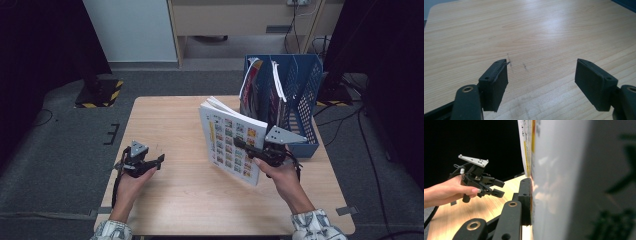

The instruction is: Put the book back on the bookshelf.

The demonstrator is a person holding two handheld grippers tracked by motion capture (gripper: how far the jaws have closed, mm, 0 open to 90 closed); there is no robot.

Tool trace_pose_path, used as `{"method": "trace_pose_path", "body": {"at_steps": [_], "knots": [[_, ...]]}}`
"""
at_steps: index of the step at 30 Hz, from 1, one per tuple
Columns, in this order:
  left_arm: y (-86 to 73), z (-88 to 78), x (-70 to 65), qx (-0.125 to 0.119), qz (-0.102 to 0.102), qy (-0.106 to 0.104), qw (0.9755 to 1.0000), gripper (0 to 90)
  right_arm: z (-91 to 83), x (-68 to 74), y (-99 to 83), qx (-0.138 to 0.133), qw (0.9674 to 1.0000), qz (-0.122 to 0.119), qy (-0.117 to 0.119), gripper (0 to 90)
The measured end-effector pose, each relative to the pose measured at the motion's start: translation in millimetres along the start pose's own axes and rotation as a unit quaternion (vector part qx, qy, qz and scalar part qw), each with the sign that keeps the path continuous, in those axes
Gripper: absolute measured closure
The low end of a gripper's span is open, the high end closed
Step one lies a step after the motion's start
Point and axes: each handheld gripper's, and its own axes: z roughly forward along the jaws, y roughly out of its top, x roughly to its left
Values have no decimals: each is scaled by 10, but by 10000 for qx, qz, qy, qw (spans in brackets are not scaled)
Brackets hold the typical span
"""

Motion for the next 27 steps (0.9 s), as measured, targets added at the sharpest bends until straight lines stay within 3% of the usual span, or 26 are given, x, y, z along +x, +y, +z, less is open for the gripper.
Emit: {"method": "trace_pose_path", "body": {"at_steps": [18,27], "knots": [[-16,295,-37,404,132,-81,9991,218,-319,-36,-28,-6,9998,33,-177,741],[-37,326,-3,513,136,-55,9986,215,-498,-60,-41,29,9996,38,-290,741]]}}
